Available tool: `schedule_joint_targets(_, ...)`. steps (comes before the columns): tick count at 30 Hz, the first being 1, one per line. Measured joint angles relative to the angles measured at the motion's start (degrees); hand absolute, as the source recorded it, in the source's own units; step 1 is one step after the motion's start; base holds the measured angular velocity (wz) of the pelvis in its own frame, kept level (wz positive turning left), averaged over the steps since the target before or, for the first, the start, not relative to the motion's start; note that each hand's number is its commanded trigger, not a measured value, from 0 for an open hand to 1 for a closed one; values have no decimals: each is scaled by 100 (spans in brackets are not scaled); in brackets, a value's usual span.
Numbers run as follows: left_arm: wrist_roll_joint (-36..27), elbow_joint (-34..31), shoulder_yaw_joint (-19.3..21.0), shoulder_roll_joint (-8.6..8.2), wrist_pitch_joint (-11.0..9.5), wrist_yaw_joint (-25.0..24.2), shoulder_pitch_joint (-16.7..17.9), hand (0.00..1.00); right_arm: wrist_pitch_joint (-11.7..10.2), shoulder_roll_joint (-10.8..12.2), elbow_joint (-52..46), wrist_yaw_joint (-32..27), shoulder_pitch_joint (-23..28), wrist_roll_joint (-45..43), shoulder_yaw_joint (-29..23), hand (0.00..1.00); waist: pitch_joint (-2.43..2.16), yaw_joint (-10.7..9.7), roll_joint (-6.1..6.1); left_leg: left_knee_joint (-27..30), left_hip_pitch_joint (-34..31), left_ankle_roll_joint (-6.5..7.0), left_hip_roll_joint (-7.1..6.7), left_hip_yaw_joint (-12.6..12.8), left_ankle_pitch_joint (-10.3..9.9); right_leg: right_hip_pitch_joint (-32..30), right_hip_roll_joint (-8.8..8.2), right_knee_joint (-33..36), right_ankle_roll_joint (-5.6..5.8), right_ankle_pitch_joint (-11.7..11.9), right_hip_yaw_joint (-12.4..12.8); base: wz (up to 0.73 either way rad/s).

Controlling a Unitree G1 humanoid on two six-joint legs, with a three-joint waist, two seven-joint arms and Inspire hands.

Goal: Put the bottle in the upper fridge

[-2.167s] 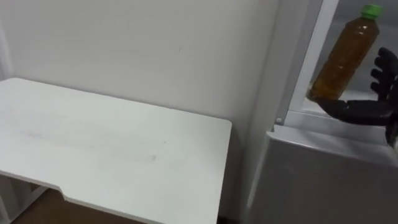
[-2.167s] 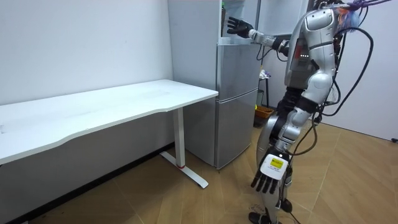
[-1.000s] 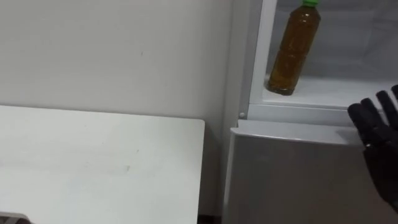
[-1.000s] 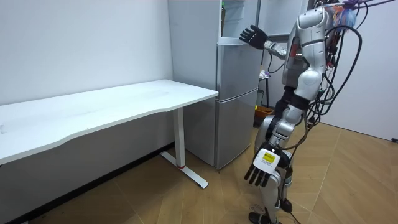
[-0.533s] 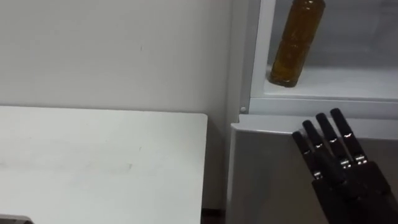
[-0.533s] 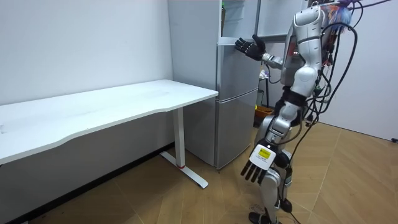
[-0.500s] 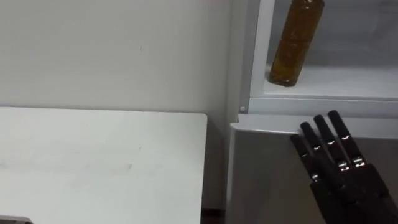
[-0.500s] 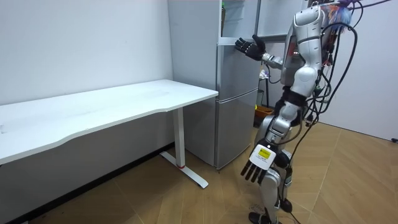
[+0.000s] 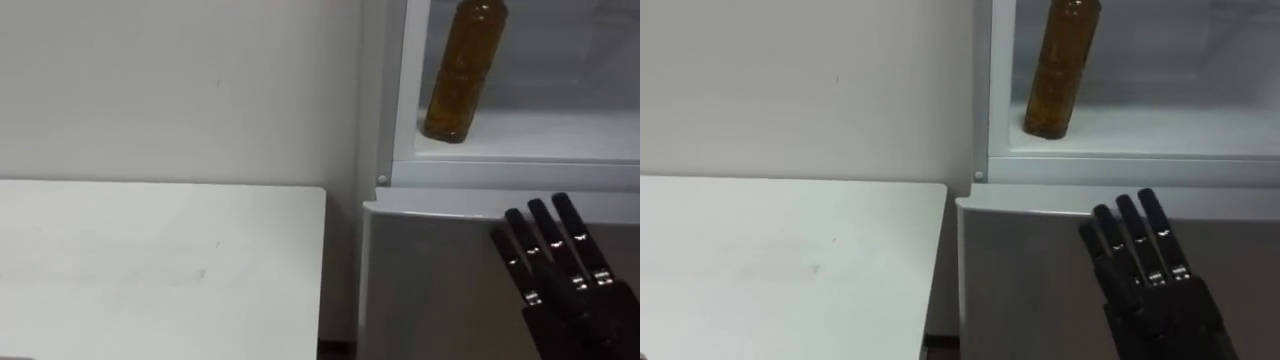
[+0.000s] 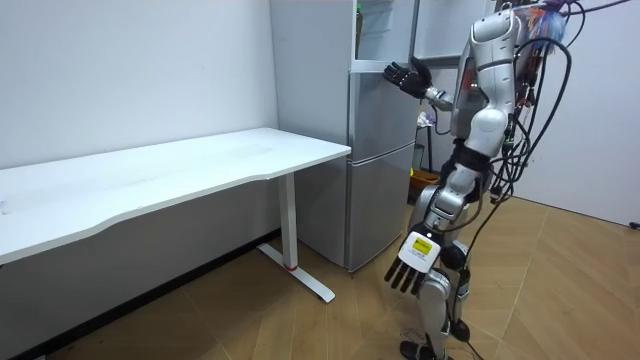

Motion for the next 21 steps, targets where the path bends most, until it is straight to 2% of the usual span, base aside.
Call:
schedule_joint_targets(4, -11, 1, -1, 0, -8, 124, 59, 0, -7, 45, 547, -236, 49, 6, -175, 0, -4, -171, -37, 6, -2, 4, 15, -14, -9, 42, 1, -11, 12, -9, -4, 3)
schedule_joint_targets(11, -16, 6, 46, -3, -39, 102, 72, 0, -25, 56, 997, -943, 299, 448, -575, 0, -13, -301, -43, -26, 19, 6, 18, 13, -17, 32, 9, -12, 17, -11, 2, -1)
schedule_joint_targets(16, -32, 6, 111, -13, -42, 149, 66, 0, -220, 58, 1495, -1549, 288, 669, -1074, 0, -4, -413, -57, -33, 23, 4, 15, 25, -18, 33, 15, -16, 20, -15, 10, 0)
schedule_joint_targets(18, -33, 7, 122, -17, -84, 154, 59, 0, -291, 62, 1647, -1809, 289, 712, -1130, 0, 8, -457, -71, -34, 17, 4, 15, 26, -18, 29, 15, -12, 19, -18, 16, 0)
schedule_joint_targets(21, -38, 7, 130, -17, -155, 170, 20, 0, -389, 75, 1757, -2169, 301, 869, -1223, 0, 2, -499, -60, -36, 22, 4, 15, 39, -18, 15, 17, -7, 22, -30, 56, -3)
